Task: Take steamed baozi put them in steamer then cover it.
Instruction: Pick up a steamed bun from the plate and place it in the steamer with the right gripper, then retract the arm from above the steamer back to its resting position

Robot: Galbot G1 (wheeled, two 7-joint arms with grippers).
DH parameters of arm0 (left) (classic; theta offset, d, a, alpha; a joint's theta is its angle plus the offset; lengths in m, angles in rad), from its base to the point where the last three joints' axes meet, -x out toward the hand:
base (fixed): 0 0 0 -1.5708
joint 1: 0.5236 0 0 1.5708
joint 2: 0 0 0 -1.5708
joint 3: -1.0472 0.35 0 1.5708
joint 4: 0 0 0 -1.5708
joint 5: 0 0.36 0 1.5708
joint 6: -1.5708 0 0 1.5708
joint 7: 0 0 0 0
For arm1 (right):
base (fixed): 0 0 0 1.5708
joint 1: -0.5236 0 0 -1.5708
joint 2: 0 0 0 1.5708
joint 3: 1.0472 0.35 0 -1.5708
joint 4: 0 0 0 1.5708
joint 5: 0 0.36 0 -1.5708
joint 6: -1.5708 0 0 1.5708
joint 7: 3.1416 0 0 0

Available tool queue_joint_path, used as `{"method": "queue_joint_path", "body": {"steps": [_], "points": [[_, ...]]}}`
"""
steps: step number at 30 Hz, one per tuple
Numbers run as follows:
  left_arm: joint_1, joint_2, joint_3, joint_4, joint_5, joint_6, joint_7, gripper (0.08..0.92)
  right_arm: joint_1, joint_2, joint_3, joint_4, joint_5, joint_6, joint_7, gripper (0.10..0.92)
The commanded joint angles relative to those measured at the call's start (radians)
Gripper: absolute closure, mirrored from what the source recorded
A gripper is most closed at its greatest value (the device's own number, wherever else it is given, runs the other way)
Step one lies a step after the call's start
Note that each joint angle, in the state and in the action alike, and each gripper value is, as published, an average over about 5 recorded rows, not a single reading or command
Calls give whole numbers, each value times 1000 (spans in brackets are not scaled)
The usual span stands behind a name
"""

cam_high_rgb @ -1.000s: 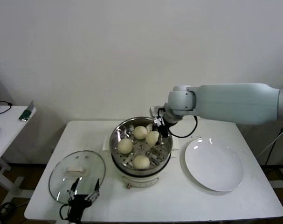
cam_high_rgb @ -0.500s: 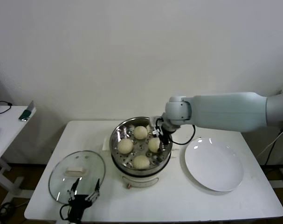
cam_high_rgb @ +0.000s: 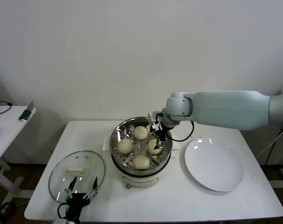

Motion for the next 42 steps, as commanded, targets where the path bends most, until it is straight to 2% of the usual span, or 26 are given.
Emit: {"method": "queue_joint_path", "body": {"steps": [1, 7, 11, 15, 19, 25, 32, 39, 42], "points": [[-12, 3, -12, -13, -2, 18, -46, 177, -50, -184, 307, 7, 161, -33, 169, 202], [-30, 17, -30, -18, -36, 25, -108, 177, -229, -377, 522, 16, 93, 74, 402, 203], [-43, 26, -40, -14, -15, 23, -130, 177, -500, -510, 764, 48, 59, 142, 538, 203], [-59, 31, -47, -10, 0, 26, -149, 177, -890, -592, 1144, 69, -28, 193, 589, 203], [-60, 43, -46, -23, 29, 35, -149, 177, -1284, -607, 1522, 88, -112, 287, 576, 203], [-48, 65, -52, -66, 135, 102, -157, 177, -1795, -522, 1953, 100, -196, 480, 525, 203], [-57, 64, -77, -51, 251, 75, -143, 177, -2183, -310, 2269, 158, -216, 621, 493, 203], [-54, 66, -75, -36, 296, 48, -189, 177, -2365, -139, 2348, 193, -219, 714, 484, 203], [-57, 69, -77, -21, 377, 44, -273, 177, -2400, -70, 2322, 211, -241, 765, 492, 203]]}}
